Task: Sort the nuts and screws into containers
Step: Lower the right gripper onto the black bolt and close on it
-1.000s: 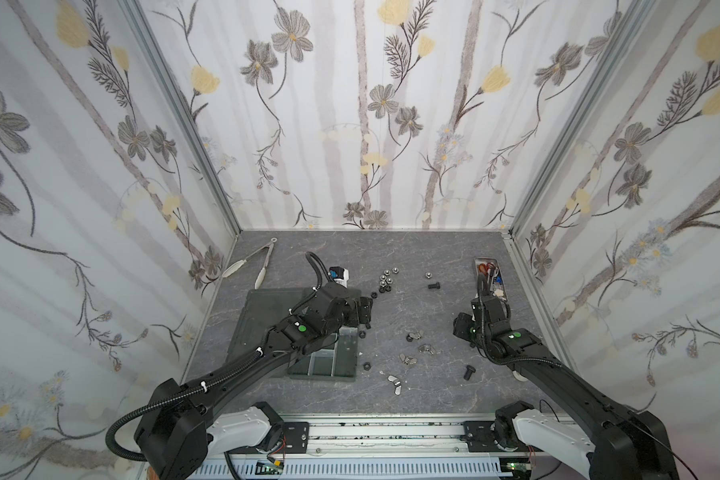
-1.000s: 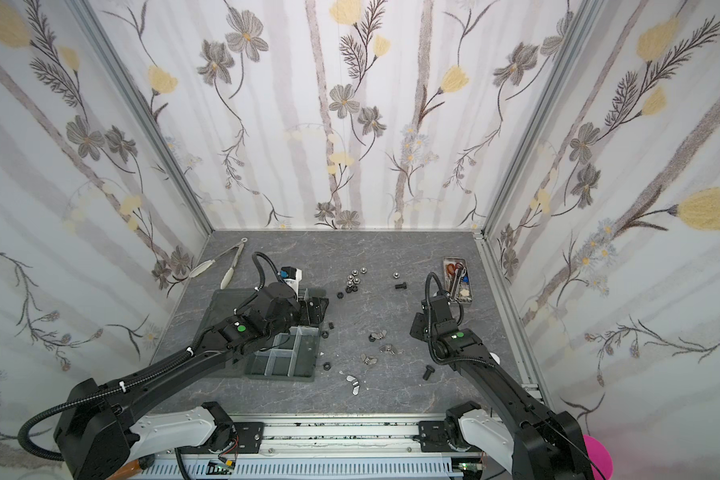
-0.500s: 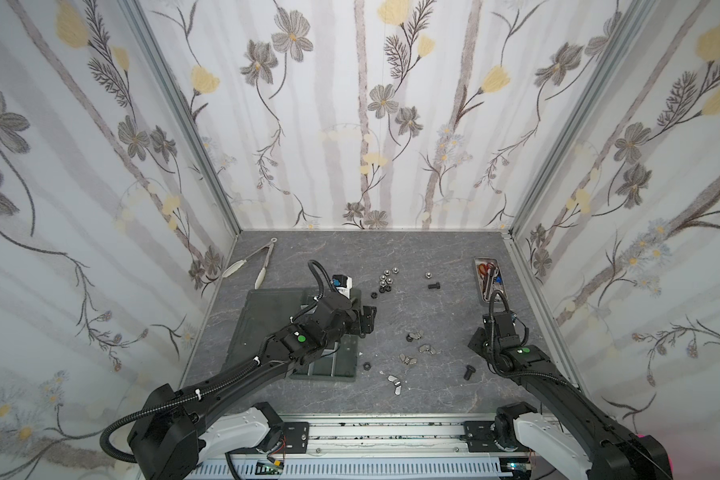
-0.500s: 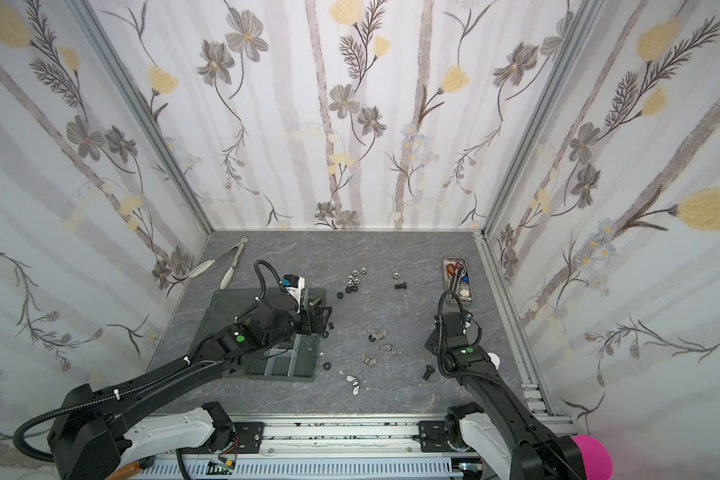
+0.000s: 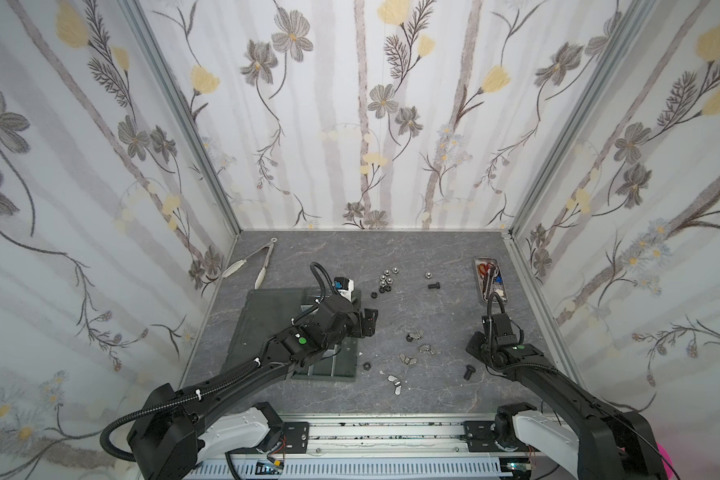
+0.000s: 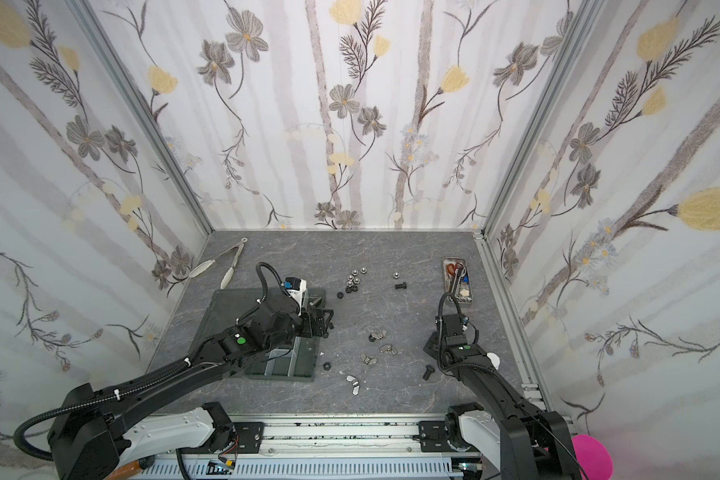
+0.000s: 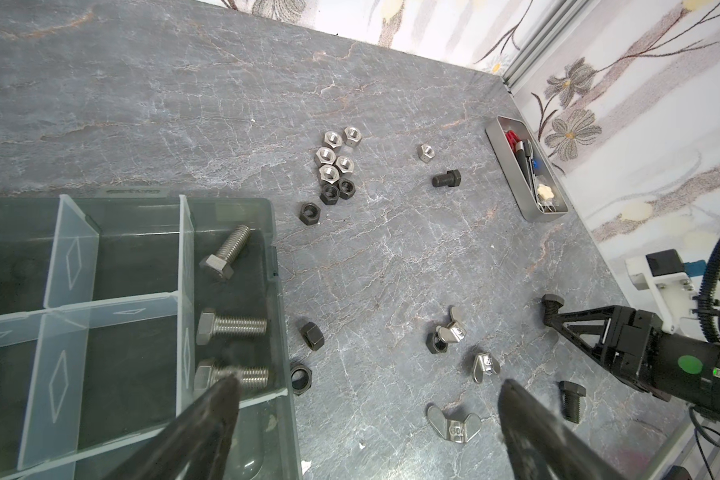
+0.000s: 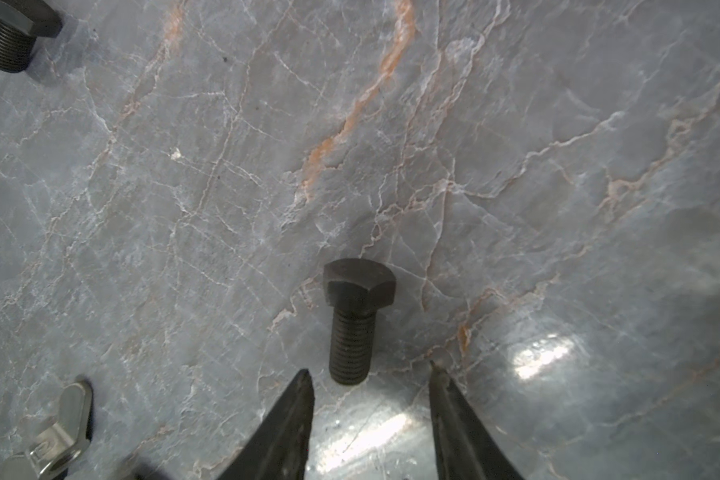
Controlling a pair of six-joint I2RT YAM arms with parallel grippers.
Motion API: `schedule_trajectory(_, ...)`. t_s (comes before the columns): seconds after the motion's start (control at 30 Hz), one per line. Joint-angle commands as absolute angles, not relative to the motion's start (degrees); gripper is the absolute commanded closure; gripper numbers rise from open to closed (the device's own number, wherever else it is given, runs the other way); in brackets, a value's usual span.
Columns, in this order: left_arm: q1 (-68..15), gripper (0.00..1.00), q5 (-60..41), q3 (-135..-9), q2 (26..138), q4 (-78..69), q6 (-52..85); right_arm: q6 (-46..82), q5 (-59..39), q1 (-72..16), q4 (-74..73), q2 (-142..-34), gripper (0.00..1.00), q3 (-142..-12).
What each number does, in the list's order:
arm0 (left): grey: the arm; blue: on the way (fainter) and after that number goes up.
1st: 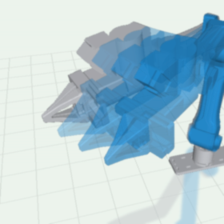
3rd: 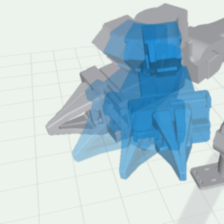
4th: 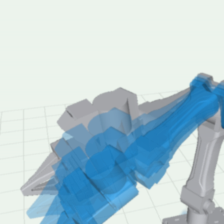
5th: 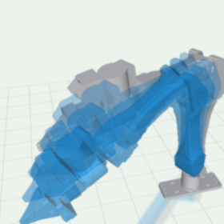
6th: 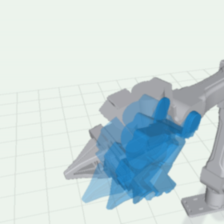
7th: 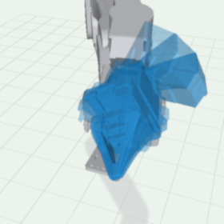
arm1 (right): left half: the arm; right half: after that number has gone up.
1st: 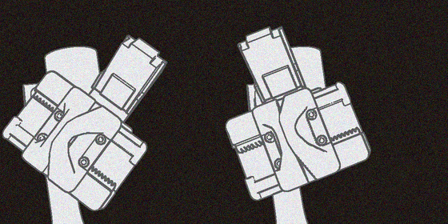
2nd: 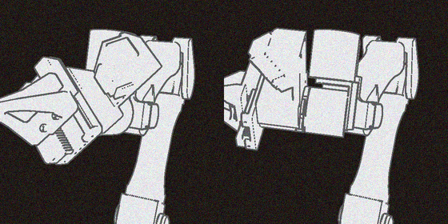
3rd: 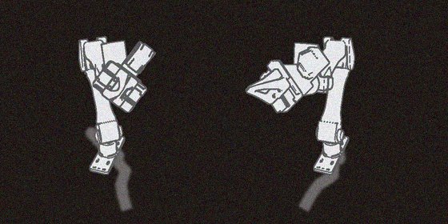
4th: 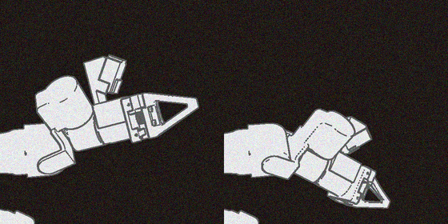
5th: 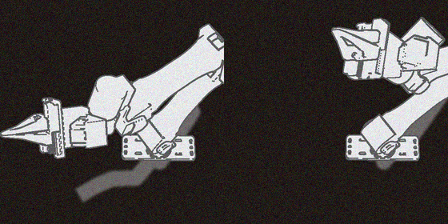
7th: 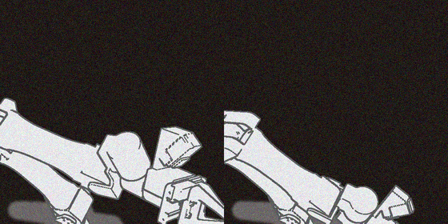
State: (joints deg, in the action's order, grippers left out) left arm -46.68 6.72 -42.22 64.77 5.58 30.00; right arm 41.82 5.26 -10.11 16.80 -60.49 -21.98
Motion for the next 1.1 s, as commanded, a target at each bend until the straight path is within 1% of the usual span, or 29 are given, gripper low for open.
schedule_trajectory(0.0,-46.8,0.04,8.1,-42.0,64.3,4.0,30.5,41.1,5.2,-10.1,14.2,-61.7,0.56,-22.3)
schedule_trajectory(0.23,-46.8,0.03,7.9,-41.6,64.9,3.7,30.7,40.4,7.1,-9.9,13.3,-63.7,0.61,-22.9)
schedule_trajectory(0.47,-46.8,0.04,8.0,-41.4,65.2,3.6,30.8,39.4,7.4,-9.4,12.7,-65.7,0.68,-23.8)
schedule_trajectory(0.63,-46.8,0.03,7.8,-41.5,65.1,3.5,30.9,39.1,7.5,-9.4,12.4,-66.2,0.75,-24.0)
schedule_trajectory(0.73,-46.8,0.03,7.7,-41.5,64.8,3.7,31.0,38.8,7.6,-9.4,12.2,-66.2,0.83,-23.8)
schedule_trajectory(0.93,-46.8,0.03,7.6,-41.6,64.0,4.0,31.5,38.0,7.7,-9.4,12.1,-66.2,0.92,-23.6)
schedule_trajectory(1.07,-46.8,0.03,7.3,-41.7,63.5,4.2,31.8,37.5,6.5,-9.4,12.2,-65.4,0.94,-23.9)
